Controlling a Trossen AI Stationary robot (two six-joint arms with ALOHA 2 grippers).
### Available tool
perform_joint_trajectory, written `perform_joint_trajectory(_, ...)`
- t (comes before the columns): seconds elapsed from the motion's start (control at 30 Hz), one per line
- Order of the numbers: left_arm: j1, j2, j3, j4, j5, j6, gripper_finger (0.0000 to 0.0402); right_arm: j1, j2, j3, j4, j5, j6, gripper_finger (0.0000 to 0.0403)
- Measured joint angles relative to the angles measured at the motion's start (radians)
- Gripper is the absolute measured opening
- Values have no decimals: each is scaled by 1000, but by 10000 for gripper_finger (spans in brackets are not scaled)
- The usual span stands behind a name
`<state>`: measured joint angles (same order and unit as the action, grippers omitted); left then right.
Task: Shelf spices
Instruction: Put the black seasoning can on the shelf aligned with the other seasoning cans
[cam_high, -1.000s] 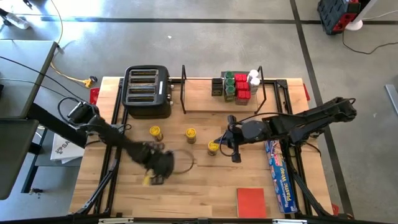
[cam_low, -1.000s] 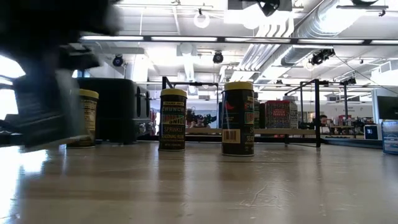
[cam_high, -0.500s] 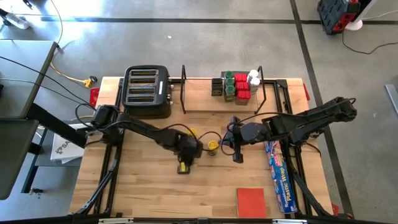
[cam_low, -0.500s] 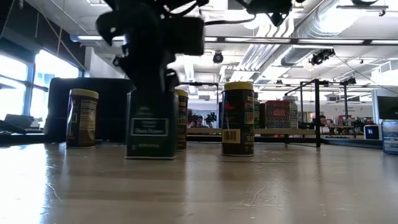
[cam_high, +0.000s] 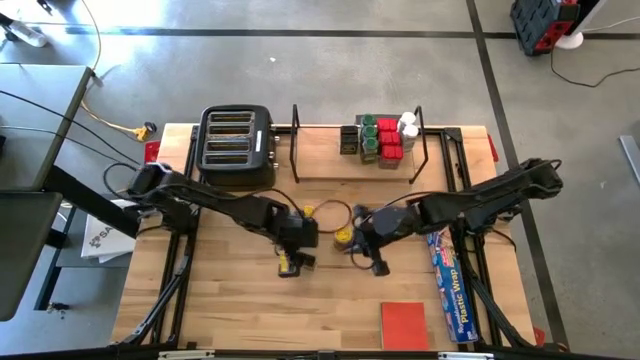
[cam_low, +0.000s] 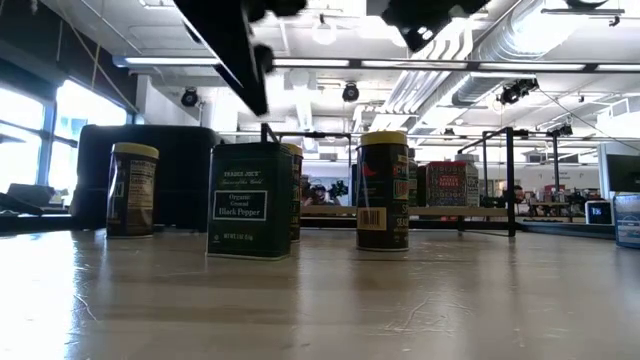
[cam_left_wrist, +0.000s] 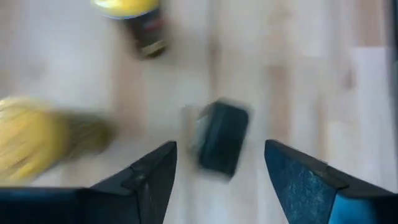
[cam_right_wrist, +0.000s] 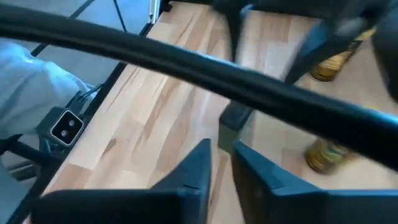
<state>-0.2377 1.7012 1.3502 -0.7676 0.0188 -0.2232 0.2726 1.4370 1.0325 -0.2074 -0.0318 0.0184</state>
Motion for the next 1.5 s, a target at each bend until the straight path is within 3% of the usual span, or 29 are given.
perform_joint_trajectory(0.2,-75,-185,-62,-155,-337,-107,241,11,126,0,164,4,-96,156)
perform_joint_trajectory(0.4,-168,-455,-276,-145,-523,-386,241,36,274,94,250,130,-77,245)
perform_joint_trajectory(0.53,-244,-588,-407,-110,-638,-558,241,58,390,248,194,219,-31,270)
perform_joint_trajectory(0.77,-332,-660,-532,3,-674,-639,241,69,569,530,-156,395,196,273)
perform_joint_trajectory(0.97,-369,-659,-572,66,-680,-639,241,70,690,654,-277,410,275,273)
perform_joint_trajectory(1.23,-423,-659,-584,117,-713,-639,241,39,734,668,-318,353,366,267)
perform_joint_trajectory(1.37,-440,-659,-584,133,-749,-639,241,32,734,668,-315,325,378,228)
perform_joint_trajectory(1.5,-448,-655,-584,137,-774,-639,241,28,734,668,-322,258,378,151)
